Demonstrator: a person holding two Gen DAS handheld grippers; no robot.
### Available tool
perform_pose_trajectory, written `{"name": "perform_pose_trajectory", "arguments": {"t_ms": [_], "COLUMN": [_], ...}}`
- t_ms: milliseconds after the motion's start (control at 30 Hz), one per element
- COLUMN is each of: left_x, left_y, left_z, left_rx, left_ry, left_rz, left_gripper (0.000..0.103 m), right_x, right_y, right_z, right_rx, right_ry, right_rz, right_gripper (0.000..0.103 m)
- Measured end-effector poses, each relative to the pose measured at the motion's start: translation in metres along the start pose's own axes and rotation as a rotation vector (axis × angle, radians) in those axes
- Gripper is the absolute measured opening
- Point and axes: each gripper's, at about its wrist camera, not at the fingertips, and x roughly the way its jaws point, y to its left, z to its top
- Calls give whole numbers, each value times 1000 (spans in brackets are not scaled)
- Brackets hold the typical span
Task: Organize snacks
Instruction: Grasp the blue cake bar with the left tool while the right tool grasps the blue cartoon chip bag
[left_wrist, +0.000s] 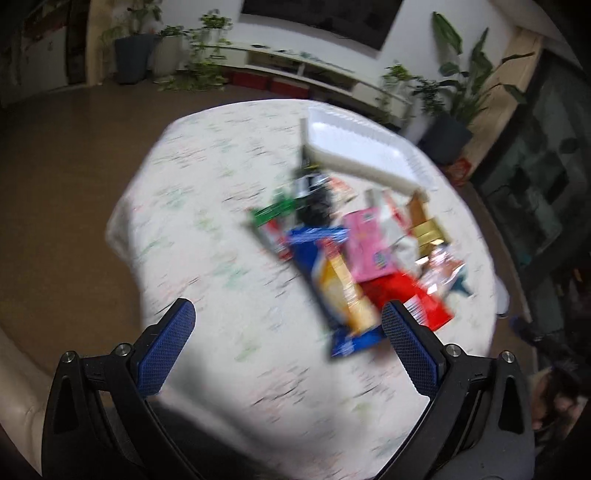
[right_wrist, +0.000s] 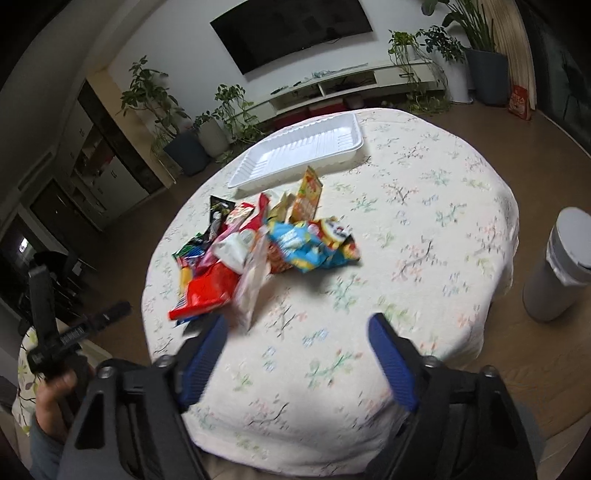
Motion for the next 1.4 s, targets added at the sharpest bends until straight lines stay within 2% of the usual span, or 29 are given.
{"name": "perform_pose_trajectory", "arguments": {"t_ms": [67,133,267,633,833,933,1100,1267,1400], "left_x": [13,29,60,100,111,110,112,117,120], "left_y": [-17,-35,-45,-23,-21,-20,-16,-21,-25], "left_z": [8,9,9,13,14,17,22,28,29], "left_rx": [23,64,82,54,42,37,24,29,32], "left_ry": [21,63,131,215,228,219,233,267,249], "left_rz": [-35,-29,-26,73,65,47,29,53,56], "left_gripper": [102,101,91,90,78,65,64,68,68], "right_x": [6,15,30,74,98,105,105,102,105], "right_y": [-4,-7,-8,-4,2,1,5,13,18], "right_z": [9,19,33,51,56,57,53,50,48], "right_rx": [-10,-21,-65,-263,-418,-452,-518,-601,-647], "right_ry": [7,26,70,133,171,184,162,115,107], "right_rz": [-4,-21,-39,-47,-68,-73,-89,-78,-98], "right_gripper": [72,68,67,67,68,68,69,75,76]}}
